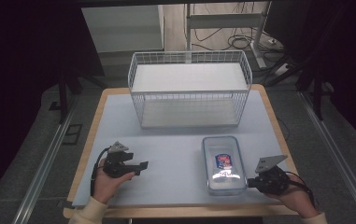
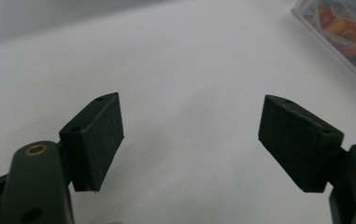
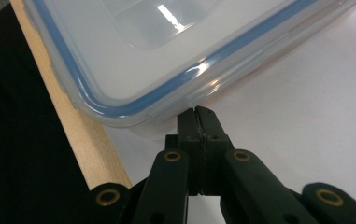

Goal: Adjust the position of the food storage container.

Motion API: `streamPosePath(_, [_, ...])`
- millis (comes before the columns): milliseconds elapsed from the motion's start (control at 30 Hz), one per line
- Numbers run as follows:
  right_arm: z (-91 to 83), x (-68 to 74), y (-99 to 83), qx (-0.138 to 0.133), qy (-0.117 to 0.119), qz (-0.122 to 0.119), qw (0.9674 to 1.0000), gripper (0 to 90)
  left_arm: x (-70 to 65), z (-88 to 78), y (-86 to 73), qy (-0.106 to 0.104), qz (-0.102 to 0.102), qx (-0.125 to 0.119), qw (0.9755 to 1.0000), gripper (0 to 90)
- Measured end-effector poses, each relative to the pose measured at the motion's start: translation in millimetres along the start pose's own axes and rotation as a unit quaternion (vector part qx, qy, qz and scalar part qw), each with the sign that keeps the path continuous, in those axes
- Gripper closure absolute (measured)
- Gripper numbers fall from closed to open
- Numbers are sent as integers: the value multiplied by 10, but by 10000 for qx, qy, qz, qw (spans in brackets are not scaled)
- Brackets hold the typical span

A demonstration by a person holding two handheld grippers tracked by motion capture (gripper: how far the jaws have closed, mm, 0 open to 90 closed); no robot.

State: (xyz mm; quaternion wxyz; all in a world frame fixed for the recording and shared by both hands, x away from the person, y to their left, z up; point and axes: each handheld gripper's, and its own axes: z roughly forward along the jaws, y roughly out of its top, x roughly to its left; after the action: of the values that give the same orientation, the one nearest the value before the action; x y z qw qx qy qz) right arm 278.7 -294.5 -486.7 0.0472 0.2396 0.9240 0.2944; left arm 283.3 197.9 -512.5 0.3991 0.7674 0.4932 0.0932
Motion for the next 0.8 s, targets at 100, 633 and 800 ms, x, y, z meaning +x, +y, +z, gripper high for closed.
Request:
streamPosePath(100, [-3,12,8,-43,41,-17,10000,898,3,3,1,-8,-14,9,10000,219])
streamPosePath(633, [175,284,219,-143,527,-230,9982,898,23,-8,-1,-12,-76,-24,10000,218])
streamPosePath(800, [255,415,308,-157,651,-261,9974,898,31,-9,-4,-21,-71,-24,10000,218])
